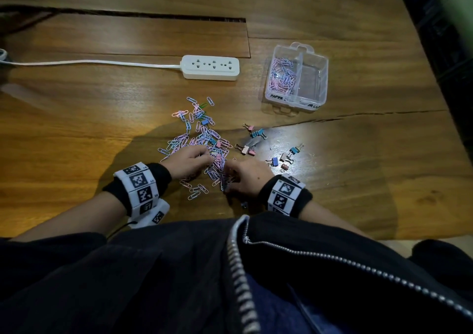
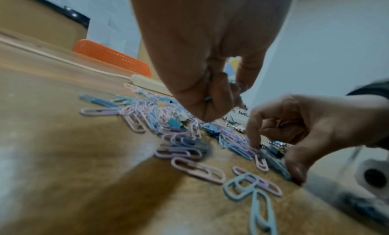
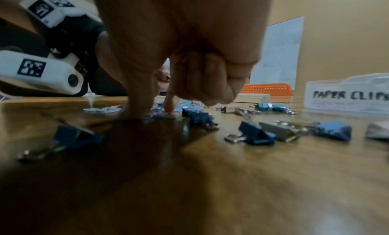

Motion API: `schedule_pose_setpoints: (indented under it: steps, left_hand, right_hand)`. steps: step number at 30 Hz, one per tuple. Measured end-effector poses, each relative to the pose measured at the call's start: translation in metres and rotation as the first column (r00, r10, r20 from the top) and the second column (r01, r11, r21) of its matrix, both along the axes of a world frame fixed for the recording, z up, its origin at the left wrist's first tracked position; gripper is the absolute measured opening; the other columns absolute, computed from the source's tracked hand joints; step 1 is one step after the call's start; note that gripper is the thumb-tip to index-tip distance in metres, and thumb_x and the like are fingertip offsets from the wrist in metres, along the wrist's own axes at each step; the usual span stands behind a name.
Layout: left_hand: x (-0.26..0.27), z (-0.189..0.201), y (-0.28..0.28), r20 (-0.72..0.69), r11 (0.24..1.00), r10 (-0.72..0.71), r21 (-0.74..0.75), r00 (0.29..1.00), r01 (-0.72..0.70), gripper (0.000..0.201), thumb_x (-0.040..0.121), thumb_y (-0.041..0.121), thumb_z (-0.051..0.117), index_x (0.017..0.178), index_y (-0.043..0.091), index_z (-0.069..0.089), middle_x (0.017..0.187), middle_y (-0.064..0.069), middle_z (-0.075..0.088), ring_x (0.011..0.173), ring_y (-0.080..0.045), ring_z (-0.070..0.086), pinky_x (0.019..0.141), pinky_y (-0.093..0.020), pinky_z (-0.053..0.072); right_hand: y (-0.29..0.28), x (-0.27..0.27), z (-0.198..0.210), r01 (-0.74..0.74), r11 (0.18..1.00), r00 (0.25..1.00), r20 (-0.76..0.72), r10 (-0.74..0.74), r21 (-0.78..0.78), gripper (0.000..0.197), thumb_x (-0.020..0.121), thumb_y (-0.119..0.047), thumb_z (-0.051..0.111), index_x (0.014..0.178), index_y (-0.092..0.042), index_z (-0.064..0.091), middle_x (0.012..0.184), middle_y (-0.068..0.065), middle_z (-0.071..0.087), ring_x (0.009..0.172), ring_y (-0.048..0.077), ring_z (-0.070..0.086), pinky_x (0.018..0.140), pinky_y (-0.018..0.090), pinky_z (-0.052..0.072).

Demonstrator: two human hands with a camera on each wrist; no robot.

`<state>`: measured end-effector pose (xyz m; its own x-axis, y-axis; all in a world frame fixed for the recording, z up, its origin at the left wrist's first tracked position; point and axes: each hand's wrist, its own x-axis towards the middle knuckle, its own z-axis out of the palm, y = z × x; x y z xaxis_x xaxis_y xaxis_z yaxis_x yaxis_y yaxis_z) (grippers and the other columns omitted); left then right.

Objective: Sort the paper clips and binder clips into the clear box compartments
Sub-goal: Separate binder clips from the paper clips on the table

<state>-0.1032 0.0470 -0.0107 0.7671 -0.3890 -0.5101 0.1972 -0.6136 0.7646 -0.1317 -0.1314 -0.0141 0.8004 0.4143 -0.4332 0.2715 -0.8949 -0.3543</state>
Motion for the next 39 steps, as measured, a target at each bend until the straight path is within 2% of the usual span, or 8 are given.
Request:
schedule_pose_setpoints:
  steps: [5, 10, 18, 23, 26, 29, 34, 39]
  left_hand:
    - [0.004, -0.001, 0.004, -0.358, 0.873, 0.282, -0.29, 0.89, -0.393, 0.028, 0.088, -0.001, 0.038, 0.063, 0.011, 0.04, 0.055, 0.0, 0.056, 0.034, -0.004, 0.043, 0.03, -0.012, 0.03]
    - [0.003, 0.001, 0.006, -0.424, 0.813, 0.323, -0.334, 0.846, -0.478, 0.033, 0.08, -0.012, 0.032, 0.06, 0.013, 0.031, 0.056, -0.005, 0.049, 0.037, -0.009, 0.049, 0.03, -0.014, 0.035]
    - [-0.004, -0.003, 0.015, -0.347, 0.942, 0.183, -0.207, 0.92, -0.265, 0.034, 0.084, -0.013, 0.03, 0.091, 0.01, 0.054, 0.062, -0.008, 0.057, 0.036, -0.007, 0.045, 0.03, -0.016, 0.033]
    - [-0.013, 0.004, 0.017, -0.168, 0.99, 0.117, -0.06, 0.979, -0.128, 0.036, 0.092, 0.0, 0.034, 0.064, 0.011, 0.054, 0.06, -0.003, 0.046, 0.043, -0.001, 0.045, 0.045, -0.015, 0.04]
    - [-0.02, 0.003, 0.02, 0.069, 0.956, -0.191, 0.239, 0.979, 0.17, 0.024, 0.089, 0.028, 0.054, 0.069, 0.016, 0.053, 0.068, 0.003, 0.051, 0.061, -0.008, 0.046, 0.063, -0.025, 0.041]
    - [-0.025, 0.002, 0.02, 0.061, 0.784, -0.481, 0.477, 0.875, 0.398, 0.033, 0.076, 0.043, 0.068, 0.098, 0.023, 0.054, 0.087, 0.015, 0.051, 0.081, -0.007, 0.049, 0.072, -0.024, 0.042]
    - [-0.024, -0.003, 0.015, 0.147, 0.739, -0.564, 0.528, 0.813, 0.418, 0.026, 0.087, 0.038, 0.055, 0.106, 0.021, 0.054, 0.098, 0.009, 0.049, 0.092, -0.009, 0.048, 0.076, -0.022, 0.039]
    - [-0.024, -0.007, 0.008, 0.177, 0.676, -0.645, 0.585, 0.743, 0.448, 0.023, 0.094, 0.036, 0.043, 0.1, 0.016, 0.052, 0.093, 0.007, 0.037, 0.086, -0.009, 0.042, 0.071, -0.02, 0.034]
  right_hand:
    - [0.001, 0.002, -0.005, -0.045, 0.999, 0.996, 0.078, 0.046, -0.017, 0.021, 0.091, -0.027, 0.052, 0.107, -0.014, 0.057, 0.103, 0.009, 0.064, 0.097, 0.025, 0.058, 0.073, 0.026, 0.038]
    - [-0.006, 0.01, -0.008, 0.136, 0.978, 0.987, -0.107, -0.12, 0.159, 0.016, 0.092, -0.019, 0.05, 0.092, -0.006, 0.058, 0.098, 0.015, 0.06, 0.09, 0.023, 0.052, 0.08, 0.029, 0.039]
    - [-0.022, 0.015, 0.009, 0.648, 0.582, 0.737, -0.598, -0.317, 0.491, 0.027, 0.092, -0.006, 0.047, 0.067, -0.016, 0.045, 0.063, -0.003, 0.052, 0.046, 0.0, 0.046, 0.042, 0.009, 0.036]
    - [-0.026, 0.017, 0.006, 0.722, 0.439, 0.67, -0.698, -0.252, 0.535, 0.017, 0.09, 0.004, 0.045, 0.079, -0.006, 0.053, 0.054, -0.006, 0.057, 0.042, 0.0, 0.048, 0.042, 0.013, 0.035]
    - [-0.022, 0.017, 0.007, 0.763, 0.398, 0.624, -0.74, -0.25, 0.509, 0.026, 0.09, 0.006, 0.036, 0.085, -0.008, 0.058, 0.057, -0.003, 0.051, 0.041, -0.001, 0.044, 0.041, 0.013, 0.029]
    - [-0.018, 0.016, 0.009, 0.809, 0.342, 0.56, -0.803, -0.204, 0.478, 0.029, 0.091, -0.005, 0.032, 0.072, -0.014, 0.052, 0.054, -0.006, 0.048, 0.043, 0.002, 0.041, 0.048, 0.02, 0.025]
    - [-0.011, 0.012, 0.007, 0.812, 0.414, 0.526, -0.822, -0.216, 0.411, 0.041, 0.098, -0.032, 0.031, 0.064, -0.017, 0.05, 0.052, -0.007, 0.045, 0.045, 0.005, 0.041, 0.042, 0.015, 0.031]
    - [-0.004, 0.006, -0.002, 0.764, 0.47, 0.585, -0.783, -0.213, 0.443, 0.031, 0.093, 0.004, 0.036, 0.075, -0.011, 0.056, 0.045, -0.008, 0.059, 0.038, -0.002, 0.047, 0.038, 0.008, 0.035]
